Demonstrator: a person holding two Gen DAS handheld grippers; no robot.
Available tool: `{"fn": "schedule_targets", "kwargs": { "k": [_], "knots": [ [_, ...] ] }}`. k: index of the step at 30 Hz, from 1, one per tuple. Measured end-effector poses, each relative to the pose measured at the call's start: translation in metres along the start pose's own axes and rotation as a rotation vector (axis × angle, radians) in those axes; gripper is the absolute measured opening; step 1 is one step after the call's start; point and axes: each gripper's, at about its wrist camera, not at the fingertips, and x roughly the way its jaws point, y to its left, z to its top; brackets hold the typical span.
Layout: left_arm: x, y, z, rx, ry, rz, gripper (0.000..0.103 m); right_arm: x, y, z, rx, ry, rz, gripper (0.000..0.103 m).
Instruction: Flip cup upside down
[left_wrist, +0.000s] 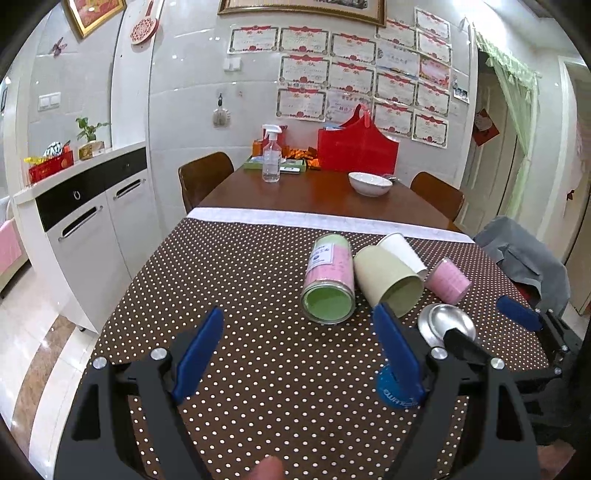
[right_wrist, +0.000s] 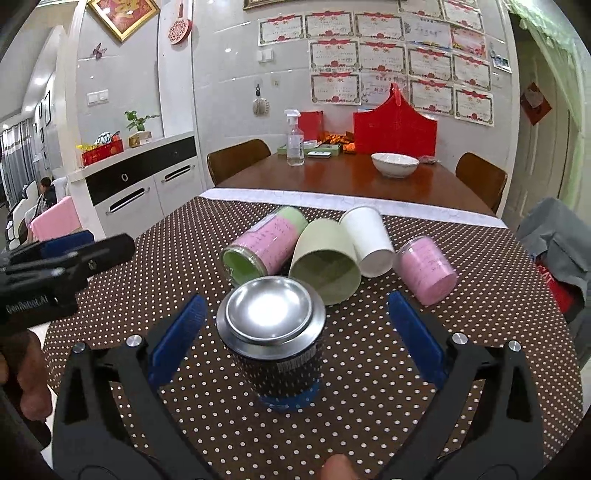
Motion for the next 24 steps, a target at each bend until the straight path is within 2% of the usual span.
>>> {"fn": "schedule_targets", "kwargs": {
  "k": [6,13,24],
  "knots": [
    [-0.016,-0.014,0.004,0.043,-0.041,0.012,0.082,-0.027,-0.012,0.014,0.044,-0.046,-0.027,0.097],
    [-0.039,-0.027,0.007,0.076,-0.098,0.042,0.082,-0.057,-0.025,0.028,0.101,-0.096,-0.097,0.097],
    [-0.077,-0.042,0.013,0.104,-0.189,0.066,0.082,-0.097,-0.033,0.03,0.132,-0.173,-0.21,0.097]
  ]
}}
